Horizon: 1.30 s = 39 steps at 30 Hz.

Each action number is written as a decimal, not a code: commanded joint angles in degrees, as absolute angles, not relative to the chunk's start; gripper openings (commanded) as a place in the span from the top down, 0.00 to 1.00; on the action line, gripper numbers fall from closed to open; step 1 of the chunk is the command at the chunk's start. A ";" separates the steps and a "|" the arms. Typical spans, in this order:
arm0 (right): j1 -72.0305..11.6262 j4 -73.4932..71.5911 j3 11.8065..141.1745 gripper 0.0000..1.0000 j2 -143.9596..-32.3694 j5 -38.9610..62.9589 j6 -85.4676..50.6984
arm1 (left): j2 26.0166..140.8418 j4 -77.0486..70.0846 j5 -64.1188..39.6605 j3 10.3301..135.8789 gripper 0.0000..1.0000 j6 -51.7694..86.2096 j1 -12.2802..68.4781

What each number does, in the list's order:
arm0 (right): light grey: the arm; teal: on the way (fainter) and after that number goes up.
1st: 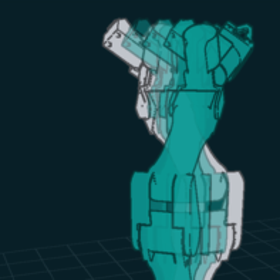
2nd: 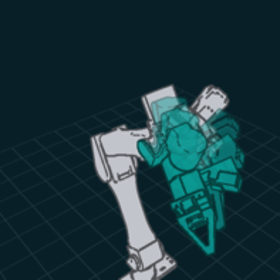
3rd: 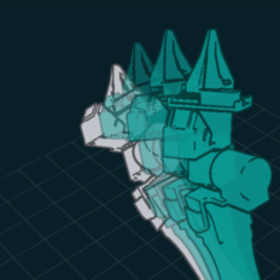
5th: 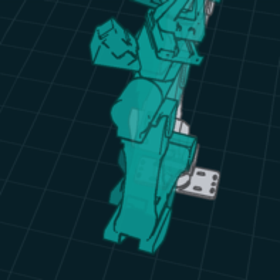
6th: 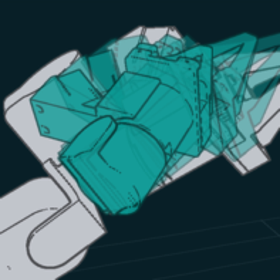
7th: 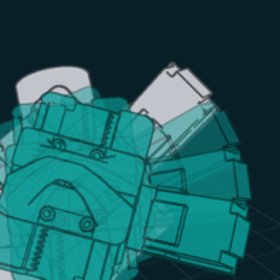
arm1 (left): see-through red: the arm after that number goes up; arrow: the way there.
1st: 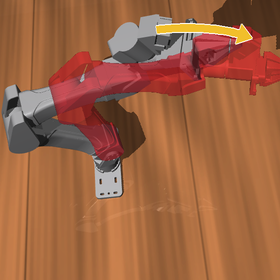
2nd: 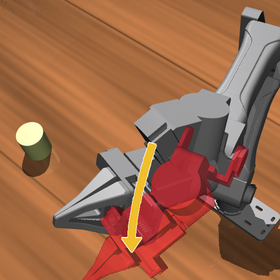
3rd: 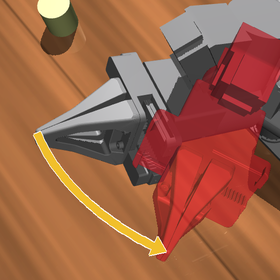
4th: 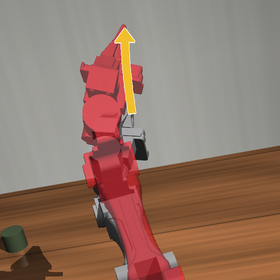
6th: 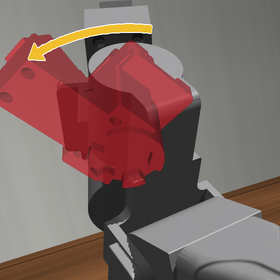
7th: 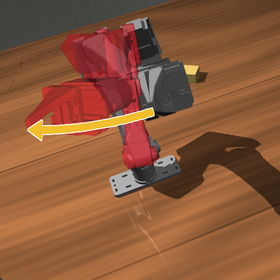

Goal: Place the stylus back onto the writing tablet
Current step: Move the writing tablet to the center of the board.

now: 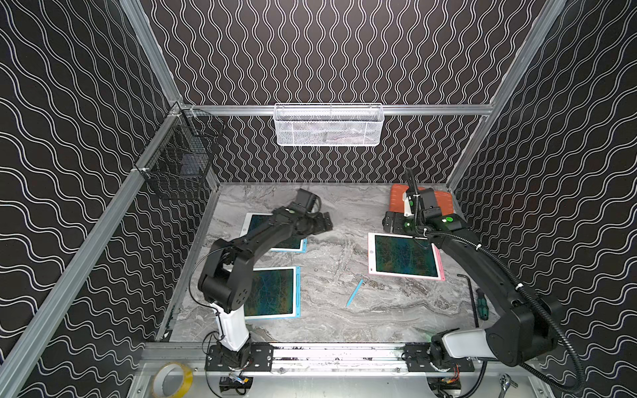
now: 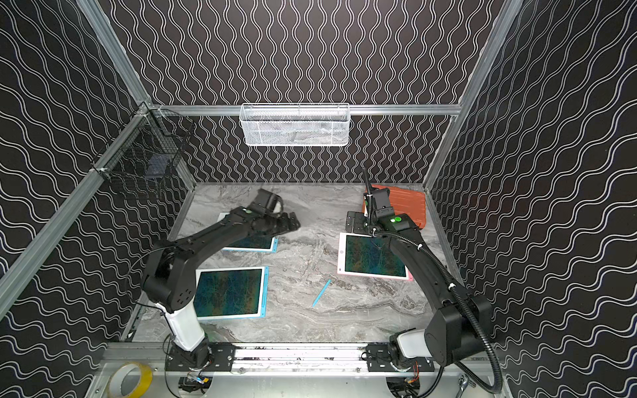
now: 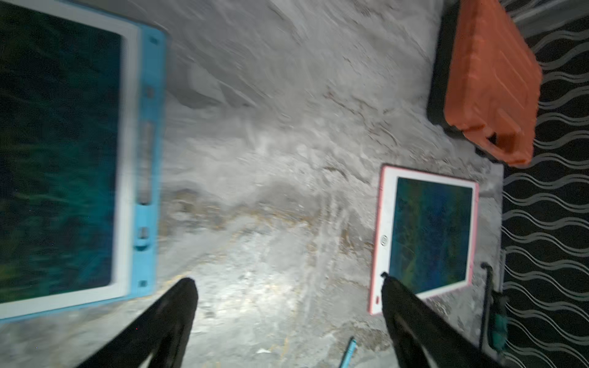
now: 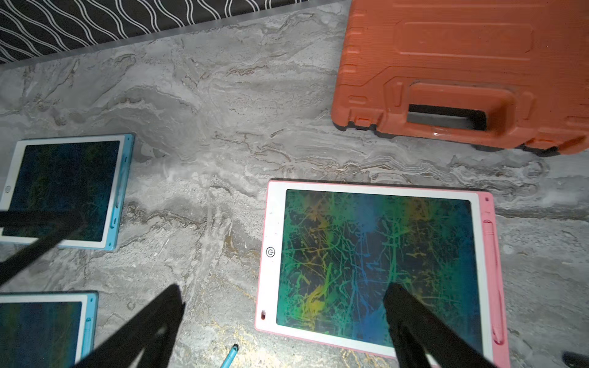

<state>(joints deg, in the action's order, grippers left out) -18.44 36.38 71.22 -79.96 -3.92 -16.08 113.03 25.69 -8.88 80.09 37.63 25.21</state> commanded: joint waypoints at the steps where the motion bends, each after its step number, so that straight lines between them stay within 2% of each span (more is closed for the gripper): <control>1: -18.80 36.74 70.67 0.00 -79.83 -3.22 -16.79 | 113.29 30.03 -7.29 80.88 0.06 29.70 21.26; 9: -18.90 37.43 70.92 0.00 -79.98 -3.62 -16.75 | 122.46 35.11 -6.42 91.93 0.07 24.58 21.59; 21: -18.90 37.51 70.87 0.00 -80.78 -3.69 -16.74 | 132.14 34.72 -3.18 98.30 0.07 26.60 24.34; 27: -18.90 37.42 70.84 0.00 -80.90 -3.74 -16.78 | 134.30 33.37 -3.79 99.49 0.08 27.68 25.43; 39: -18.90 37.22 70.31 0.00 -80.68 -3.67 -16.61 | 135.55 34.52 1.47 99.73 0.08 29.87 26.60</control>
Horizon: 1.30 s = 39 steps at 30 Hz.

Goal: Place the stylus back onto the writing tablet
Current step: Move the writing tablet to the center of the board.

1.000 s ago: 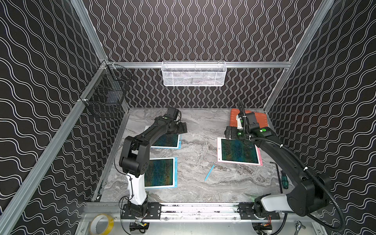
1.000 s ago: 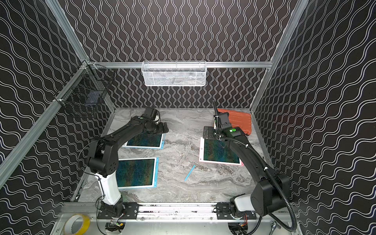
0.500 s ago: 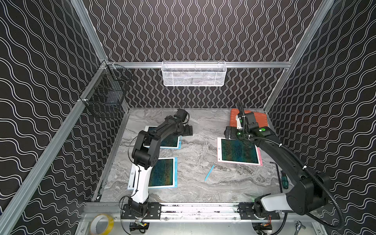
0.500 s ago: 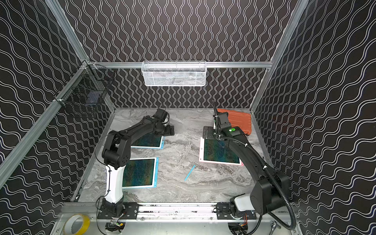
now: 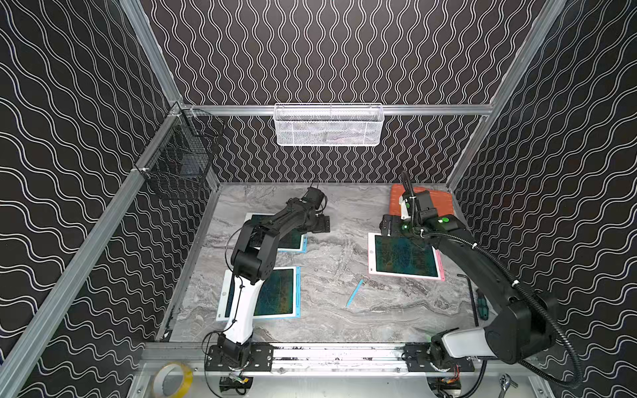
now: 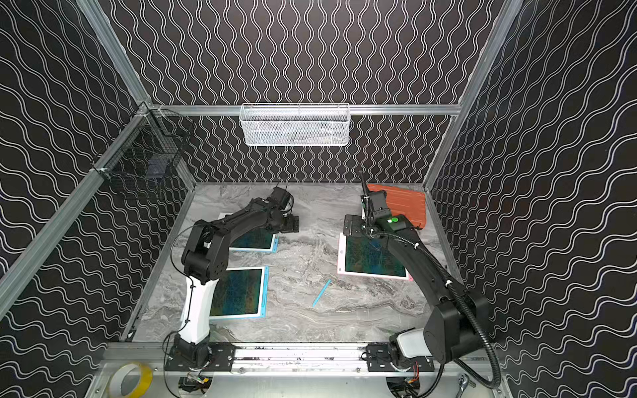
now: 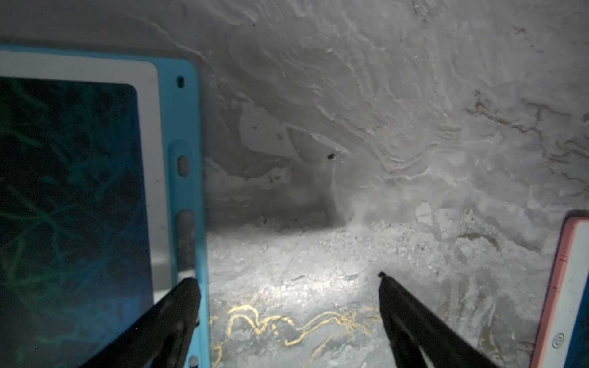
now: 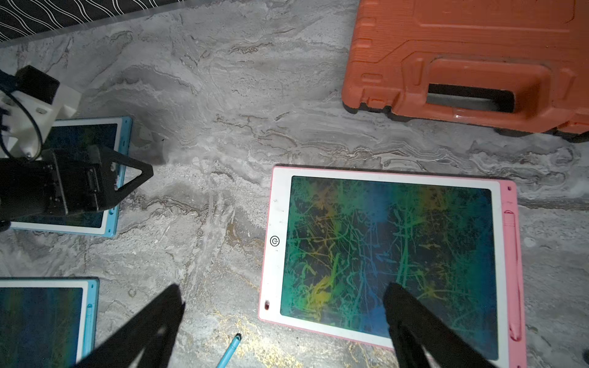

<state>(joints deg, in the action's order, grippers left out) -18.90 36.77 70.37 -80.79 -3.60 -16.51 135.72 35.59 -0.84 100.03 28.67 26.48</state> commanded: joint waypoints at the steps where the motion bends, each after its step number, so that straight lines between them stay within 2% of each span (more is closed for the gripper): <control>1: -18.85 37.27 70.31 0.00 -80.68 -3.63 -16.63 | 135.39 34.23 1.55 99.35 0.08 29.88 26.63; 20: -18.92 37.48 71.19 0.00 -81.02 -4.36 -16.44 | 135.34 31.87 -0.21 95.09 0.09 31.03 27.23; 39: -18.90 37.10 71.42 0.00 -81.57 -4.97 -15.93 | 129.99 24.42 -6.10 83.17 0.09 40.28 37.25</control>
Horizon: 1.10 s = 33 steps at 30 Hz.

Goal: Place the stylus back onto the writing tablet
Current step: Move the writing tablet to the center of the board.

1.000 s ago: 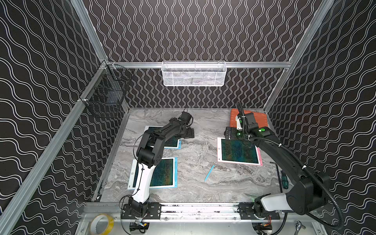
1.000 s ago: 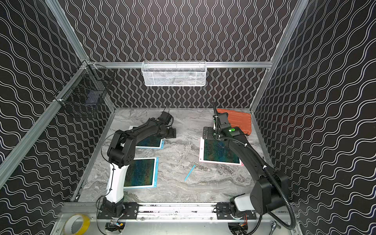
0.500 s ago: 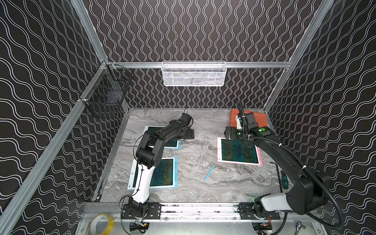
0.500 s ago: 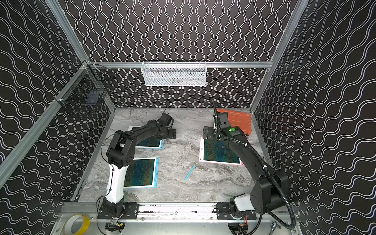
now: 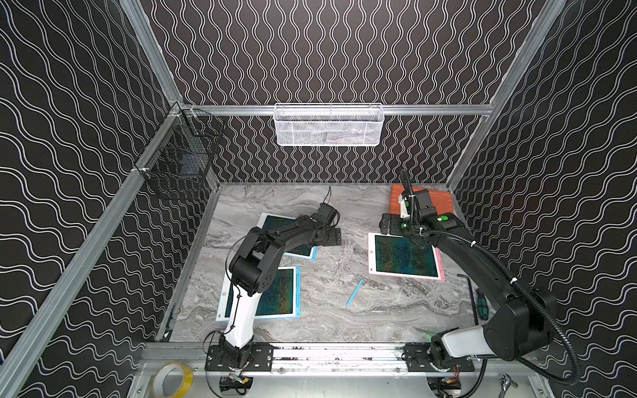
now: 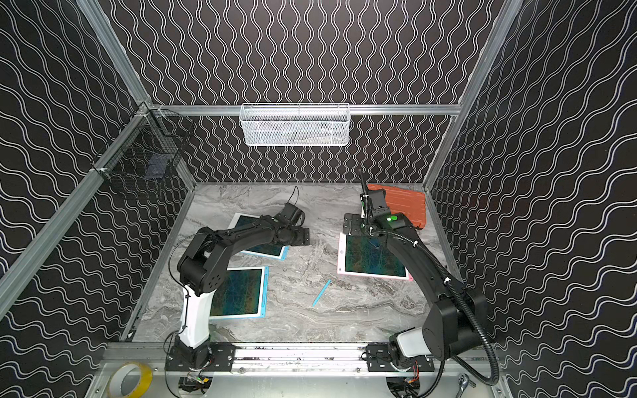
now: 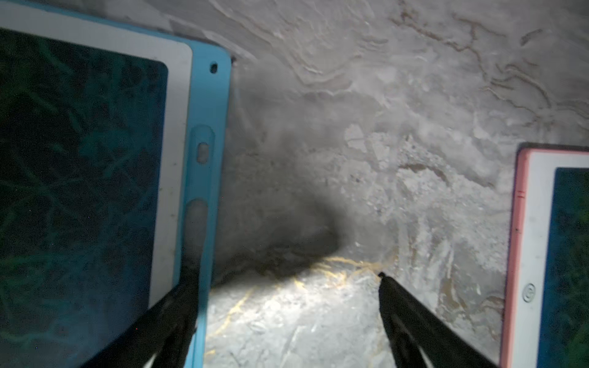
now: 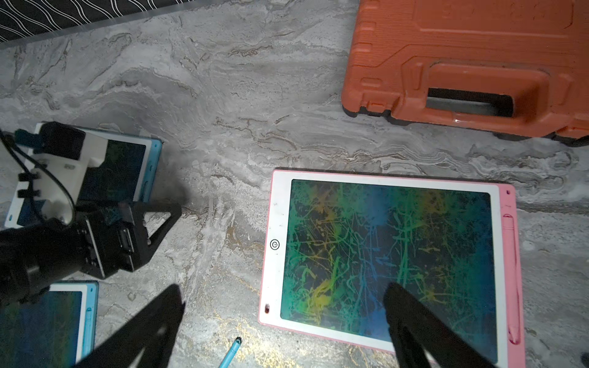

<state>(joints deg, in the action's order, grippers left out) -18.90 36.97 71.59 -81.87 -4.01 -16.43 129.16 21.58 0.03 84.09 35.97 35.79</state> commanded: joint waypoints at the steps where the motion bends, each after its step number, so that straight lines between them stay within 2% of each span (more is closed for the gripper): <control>1: -18.90 37.00 71.07 0.00 -81.40 -5.05 -15.89 | 129.91 23.75 -6.56 82.85 0.08 41.27 38.05; 11: -18.63 37.09 70.83 0.00 -81.71 -5.37 -15.42 | 130.31 18.08 -10.30 82.39 0.08 48.41 45.46; 16: -18.93 36.74 70.62 0.00 -82.09 -4.55 -15.03 | 126.77 13.04 -16.96 80.42 0.05 47.94 44.24; 19: -19.24 36.81 70.49 0.00 -82.56 -3.92 -15.11 | 123.07 15.30 -17.56 80.36 0.04 45.85 43.62; 27: -22.18 36.91 73.48 0.00 -86.76 -1.33 -16.18 | 116.90 14.22 -26.07 75.22 0.04 39.82 35.44; 33: -23.19 36.37 75.93 0.00 -90.79 1.60 -18.51 | 114.98 22.16 -21.48 76.31 0.03 32.85 26.28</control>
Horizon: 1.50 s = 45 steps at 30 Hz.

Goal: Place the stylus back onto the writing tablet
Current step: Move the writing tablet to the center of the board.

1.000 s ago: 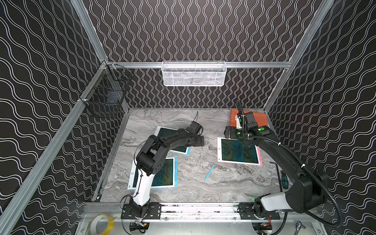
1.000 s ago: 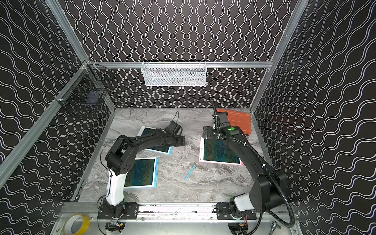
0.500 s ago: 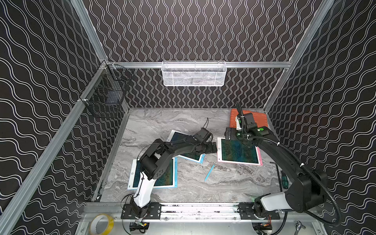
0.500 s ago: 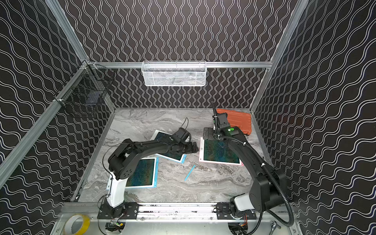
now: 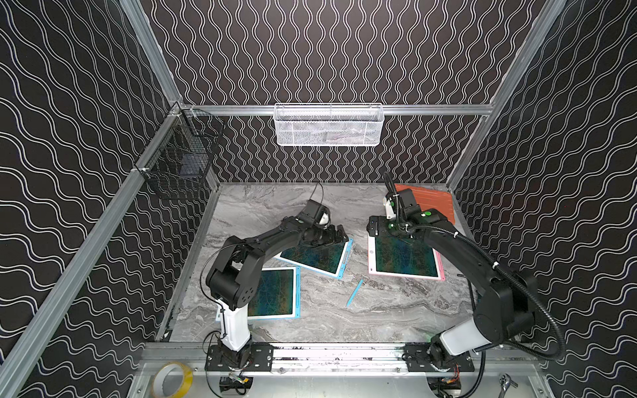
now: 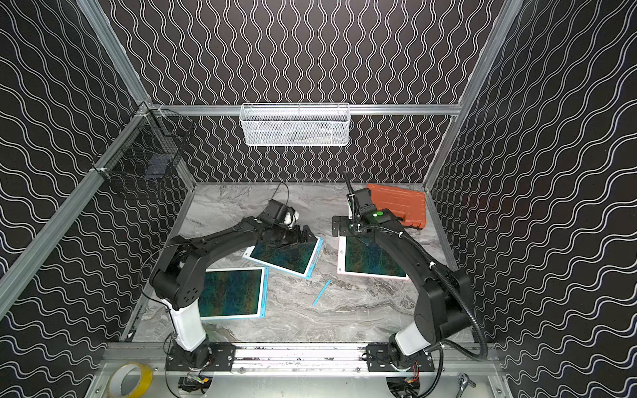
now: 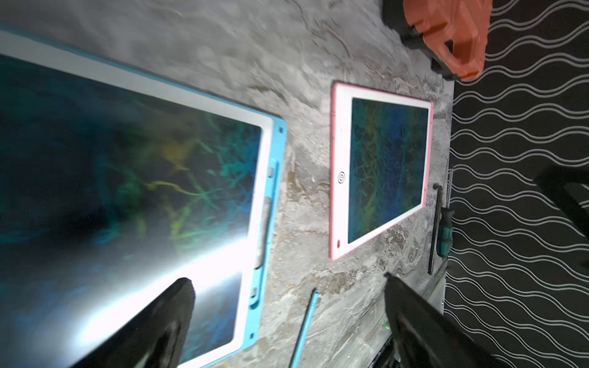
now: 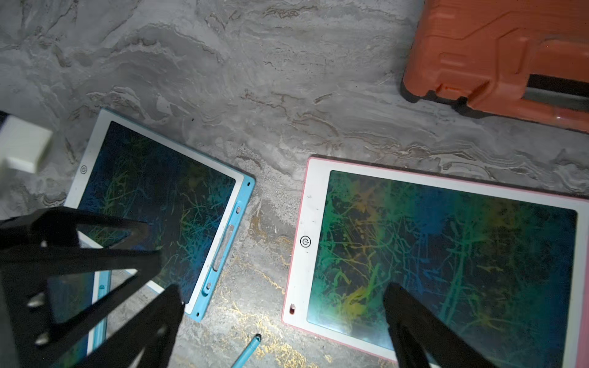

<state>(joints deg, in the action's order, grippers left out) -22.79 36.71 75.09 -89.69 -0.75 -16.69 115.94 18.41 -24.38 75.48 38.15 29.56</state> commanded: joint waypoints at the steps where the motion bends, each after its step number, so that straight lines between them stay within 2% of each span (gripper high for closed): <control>1: -23.44 35.99 75.86 0.00 -91.48 2.72 -19.31 | 114.44 23.48 -19.30 76.53 0.03 32.05 24.15; 5: -24.69 34.28 75.15 0.00 -94.64 5.90 -21.63 | 114.74 25.68 -13.31 77.15 0.03 28.57 15.73; 9: -24.70 32.62 74.71 0.00 -98.47 9.84 -24.27 | 118.69 25.12 -15.43 77.76 0.04 26.87 7.75; 15: -24.70 29.36 73.89 0.00 -102.38 11.69 -25.36 | 122.04 23.55 -15.55 76.26 0.03 25.70 3.40; 29: -24.68 24.53 77.00 0.00 -112.92 13.34 -23.69 | 118.28 18.63 -18.17 63.77 0.04 26.91 4.08; 45: -26.43 22.90 78.05 0.00 -117.57 16.50 -24.85 | 113.19 15.35 -18.09 53.40 0.04 30.30 9.09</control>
